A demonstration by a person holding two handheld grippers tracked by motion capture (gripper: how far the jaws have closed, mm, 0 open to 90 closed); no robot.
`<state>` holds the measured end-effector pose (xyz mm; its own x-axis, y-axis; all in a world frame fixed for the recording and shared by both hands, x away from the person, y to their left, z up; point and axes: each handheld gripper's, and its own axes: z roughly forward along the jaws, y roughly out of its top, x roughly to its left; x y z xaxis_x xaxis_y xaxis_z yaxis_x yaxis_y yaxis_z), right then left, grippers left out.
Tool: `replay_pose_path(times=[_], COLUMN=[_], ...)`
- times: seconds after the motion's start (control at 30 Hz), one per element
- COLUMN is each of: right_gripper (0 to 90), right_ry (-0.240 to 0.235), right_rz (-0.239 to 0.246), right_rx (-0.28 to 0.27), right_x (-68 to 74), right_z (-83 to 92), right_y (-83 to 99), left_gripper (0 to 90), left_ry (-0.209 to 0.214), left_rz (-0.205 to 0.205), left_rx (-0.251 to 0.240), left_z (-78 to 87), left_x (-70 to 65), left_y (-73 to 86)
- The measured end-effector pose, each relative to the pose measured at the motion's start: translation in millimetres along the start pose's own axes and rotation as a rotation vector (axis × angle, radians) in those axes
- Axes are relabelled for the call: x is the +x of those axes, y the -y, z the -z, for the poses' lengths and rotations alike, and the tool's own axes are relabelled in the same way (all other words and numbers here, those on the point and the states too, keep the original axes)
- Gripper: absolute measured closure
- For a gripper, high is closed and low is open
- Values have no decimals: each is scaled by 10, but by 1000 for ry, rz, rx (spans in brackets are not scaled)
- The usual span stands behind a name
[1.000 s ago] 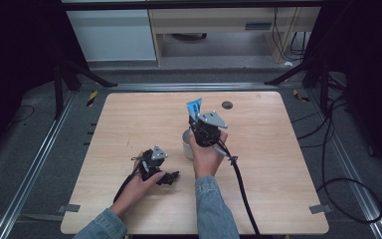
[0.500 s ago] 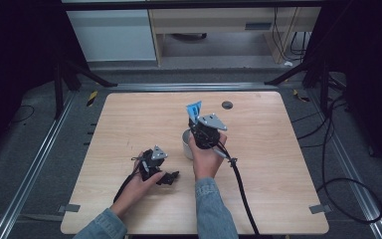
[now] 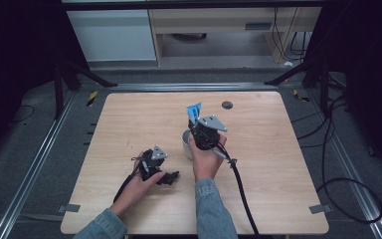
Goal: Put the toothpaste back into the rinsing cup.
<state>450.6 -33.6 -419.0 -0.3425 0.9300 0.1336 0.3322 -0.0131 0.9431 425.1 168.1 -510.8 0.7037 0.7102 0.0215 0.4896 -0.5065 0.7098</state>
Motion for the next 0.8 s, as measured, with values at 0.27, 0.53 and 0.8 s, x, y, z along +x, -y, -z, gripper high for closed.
replay_pose_path(times=[0.27, 0.53, 0.8], right_gripper=[729, 729, 727], right_ry=[-2, -8, -11], right_rz=[-18, -32, -41], right_rx=[5, 8, 14], right_x=[-18, -30, -42], right_z=[-11, -18, -31], right_y=[29, 44, 69], left_gripper=[0, 0, 0], left_ry=[2, 3, 4], left_rz=[-2, -1, -3], left_rx=[0, 0, 2], left_z=[2, 1, 3], left_x=[-2, -3, -1], left_y=[1, 1, 1])
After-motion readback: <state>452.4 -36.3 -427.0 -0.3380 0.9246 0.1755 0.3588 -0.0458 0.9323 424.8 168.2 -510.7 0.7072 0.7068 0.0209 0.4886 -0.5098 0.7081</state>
